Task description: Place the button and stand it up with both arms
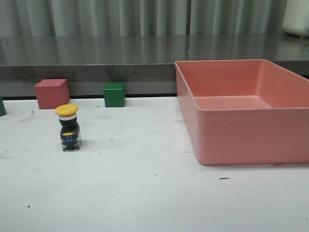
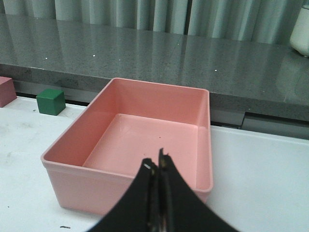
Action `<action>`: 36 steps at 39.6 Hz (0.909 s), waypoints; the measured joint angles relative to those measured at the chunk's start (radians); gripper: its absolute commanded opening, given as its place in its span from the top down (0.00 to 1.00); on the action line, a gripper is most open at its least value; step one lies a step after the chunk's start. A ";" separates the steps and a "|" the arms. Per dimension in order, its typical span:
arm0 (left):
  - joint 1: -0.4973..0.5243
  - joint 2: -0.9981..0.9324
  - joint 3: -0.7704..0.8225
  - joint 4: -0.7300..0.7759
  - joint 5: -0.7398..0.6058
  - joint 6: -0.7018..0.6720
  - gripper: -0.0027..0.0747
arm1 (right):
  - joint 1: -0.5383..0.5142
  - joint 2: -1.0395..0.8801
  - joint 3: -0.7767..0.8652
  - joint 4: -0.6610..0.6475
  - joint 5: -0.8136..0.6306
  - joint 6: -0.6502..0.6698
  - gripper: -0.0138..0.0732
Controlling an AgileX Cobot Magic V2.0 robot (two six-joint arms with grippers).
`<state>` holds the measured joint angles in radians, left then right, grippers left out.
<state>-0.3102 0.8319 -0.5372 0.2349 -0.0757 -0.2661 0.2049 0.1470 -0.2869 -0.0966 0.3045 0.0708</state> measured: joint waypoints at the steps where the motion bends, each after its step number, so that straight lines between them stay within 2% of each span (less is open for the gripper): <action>1: 0.000 -0.040 0.000 0.000 0.045 0.000 0.69 | 0.000 0.000 0.000 0.000 0.000 0.000 0.91; 5: 0.000 -0.176 0.000 0.000 0.202 0.000 0.89 | 0.000 0.000 0.000 0.000 0.000 0.000 0.91; 8: 0.000 -0.286 0.000 -0.002 0.315 0.000 0.99 | 0.000 0.000 0.000 0.000 0.000 0.000 0.91; 16: 0.000 -0.472 0.000 -0.004 0.476 0.000 0.99 | 0.000 0.000 0.000 0.000 0.000 0.000 0.91; 22: 0.000 -0.538 0.000 -0.006 0.492 0.000 0.99 | 0.000 0.000 0.000 0.000 0.000 0.000 0.91; 36: 0.000 -0.540 0.000 -0.008 0.495 0.000 0.99 | 0.000 0.000 0.000 0.000 0.000 0.000 0.91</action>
<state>-0.3102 0.2919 -0.5372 0.2272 0.4195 -0.2661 0.2049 0.1470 -0.2869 -0.0966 0.3045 0.0708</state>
